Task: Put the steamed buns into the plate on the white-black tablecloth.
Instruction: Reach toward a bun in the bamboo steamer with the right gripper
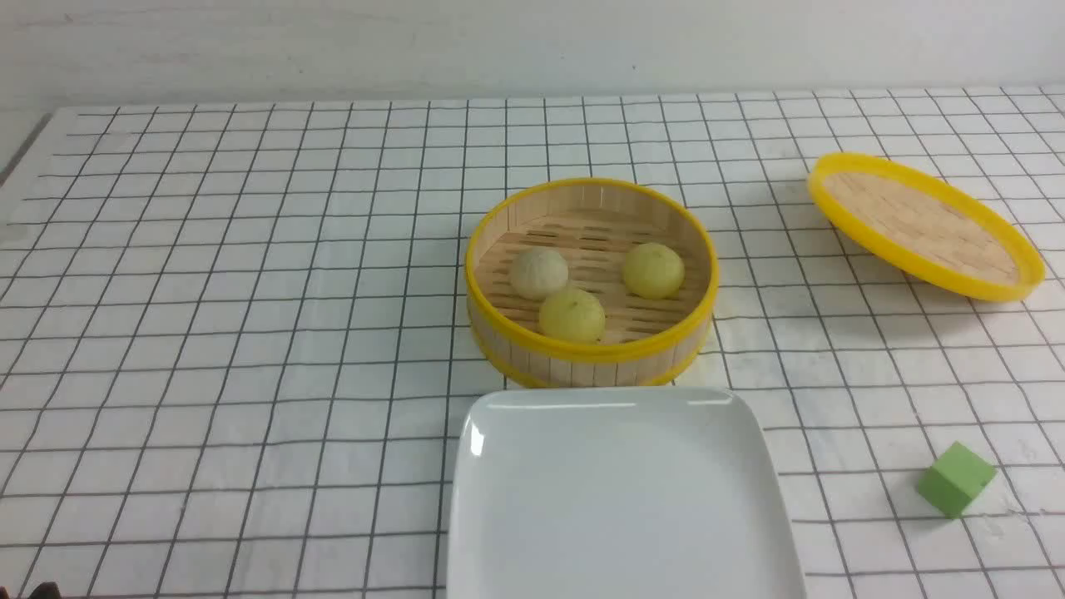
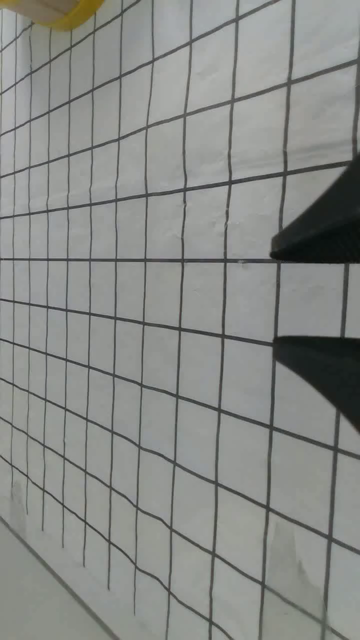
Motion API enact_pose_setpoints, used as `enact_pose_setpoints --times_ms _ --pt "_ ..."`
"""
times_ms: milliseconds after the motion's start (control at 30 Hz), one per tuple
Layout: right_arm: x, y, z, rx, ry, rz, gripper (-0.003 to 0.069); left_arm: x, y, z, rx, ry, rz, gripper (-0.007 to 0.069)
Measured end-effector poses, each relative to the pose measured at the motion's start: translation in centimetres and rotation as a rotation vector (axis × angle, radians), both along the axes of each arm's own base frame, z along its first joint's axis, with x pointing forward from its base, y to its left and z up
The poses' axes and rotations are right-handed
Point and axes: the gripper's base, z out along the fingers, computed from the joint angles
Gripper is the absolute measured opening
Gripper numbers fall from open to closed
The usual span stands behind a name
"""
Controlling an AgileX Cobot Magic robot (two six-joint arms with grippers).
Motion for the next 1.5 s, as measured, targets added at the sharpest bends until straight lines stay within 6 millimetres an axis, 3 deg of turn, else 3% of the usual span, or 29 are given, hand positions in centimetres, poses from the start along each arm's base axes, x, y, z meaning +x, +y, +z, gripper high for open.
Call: enact_pose_setpoints --times_ms 1067,1133,1233,1267,1300,1400,1500 --pt "0.0 -0.1 0.0 -0.019 0.001 -0.002 0.0240 0.0 0.1 0.0 0.026 0.002 0.006 0.0242" --pt "0.0 -0.1 0.0 -0.033 -0.004 -0.003 0.0240 0.0 0.0 0.0 -0.063 -0.003 0.018 0.0242" --pt "0.2 0.1 0.1 0.070 -0.047 -0.012 0.0240 0.0 -0.7 0.0 -0.457 -0.014 0.058 0.0242" --pt "0.2 0.1 0.2 0.086 -0.053 -0.014 0.0240 0.0 -0.8 0.0 -0.489 -0.012 0.061 0.0242" --pt "0.3 0.4 0.6 0.254 -0.110 -0.029 0.0240 0.0 -1.2 0.1 -0.727 -0.004 0.085 0.0242" --pt "0.5 0.6 1.5 0.576 -0.213 -0.060 0.0240 0.0 -1.8 0.2 -1.096 0.022 0.136 0.0242" --pt "0.5 0.7 2.0 0.761 -0.263 -0.079 0.0240 0.0 -2.0 0.3 -1.250 0.035 0.159 0.0242"
